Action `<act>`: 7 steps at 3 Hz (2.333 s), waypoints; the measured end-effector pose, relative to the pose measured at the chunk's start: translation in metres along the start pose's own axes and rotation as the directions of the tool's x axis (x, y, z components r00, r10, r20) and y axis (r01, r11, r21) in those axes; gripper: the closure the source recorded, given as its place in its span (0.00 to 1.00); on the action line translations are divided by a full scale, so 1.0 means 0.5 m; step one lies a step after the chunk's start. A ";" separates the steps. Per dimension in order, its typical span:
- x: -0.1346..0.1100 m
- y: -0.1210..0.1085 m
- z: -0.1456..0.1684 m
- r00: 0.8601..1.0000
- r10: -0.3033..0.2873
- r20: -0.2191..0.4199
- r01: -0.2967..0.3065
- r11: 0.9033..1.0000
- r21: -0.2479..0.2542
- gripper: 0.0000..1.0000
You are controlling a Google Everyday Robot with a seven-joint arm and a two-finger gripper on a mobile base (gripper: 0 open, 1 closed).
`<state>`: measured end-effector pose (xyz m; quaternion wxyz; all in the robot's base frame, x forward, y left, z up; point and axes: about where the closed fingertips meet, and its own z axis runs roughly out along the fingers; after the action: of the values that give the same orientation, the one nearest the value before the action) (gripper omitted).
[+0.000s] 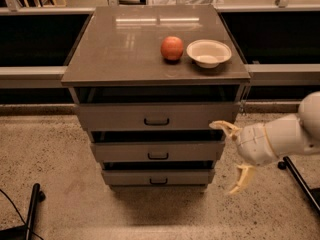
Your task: Open middle drawer
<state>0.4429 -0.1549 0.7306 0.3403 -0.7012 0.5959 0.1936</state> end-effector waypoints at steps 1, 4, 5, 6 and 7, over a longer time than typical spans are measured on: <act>0.015 -0.015 0.061 0.987 -0.066 0.147 0.048 0.991 0.128 0.00; 0.149 -0.044 0.220 0.980 0.008 0.199 -0.032 0.993 0.118 0.00; 0.265 -0.037 0.337 0.987 0.100 0.124 -0.110 0.991 0.078 0.00; 0.343 -0.068 0.401 0.992 0.128 0.001 -0.127 0.987 0.095 0.00; 0.374 -0.122 0.406 0.993 0.101 -0.055 -0.093 0.987 0.132 0.00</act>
Offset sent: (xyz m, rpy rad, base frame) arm 0.0088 0.0151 -0.0231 0.1387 -0.0885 -0.0089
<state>0.5692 -0.1391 0.4783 0.3568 -0.6536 0.6506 0.1492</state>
